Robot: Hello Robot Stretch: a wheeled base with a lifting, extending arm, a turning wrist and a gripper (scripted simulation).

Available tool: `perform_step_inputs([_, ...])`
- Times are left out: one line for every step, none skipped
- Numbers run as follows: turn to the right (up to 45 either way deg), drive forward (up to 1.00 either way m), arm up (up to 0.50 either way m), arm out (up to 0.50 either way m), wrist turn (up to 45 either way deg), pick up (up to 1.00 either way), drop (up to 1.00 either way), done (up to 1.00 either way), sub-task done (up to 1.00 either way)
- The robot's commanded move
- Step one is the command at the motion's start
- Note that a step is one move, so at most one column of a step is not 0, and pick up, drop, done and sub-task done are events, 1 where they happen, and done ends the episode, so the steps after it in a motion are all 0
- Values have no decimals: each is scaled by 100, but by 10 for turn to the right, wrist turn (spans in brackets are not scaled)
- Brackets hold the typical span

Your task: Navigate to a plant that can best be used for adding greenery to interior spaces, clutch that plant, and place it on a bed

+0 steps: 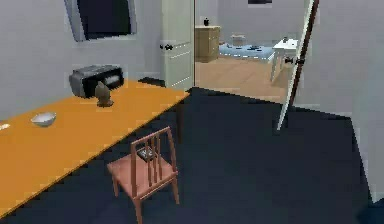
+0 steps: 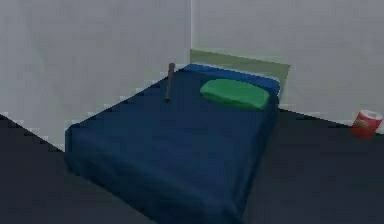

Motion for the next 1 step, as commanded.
perform_step_inputs([150, 0, 0, 0, 0, 0, 0, 0, 0])
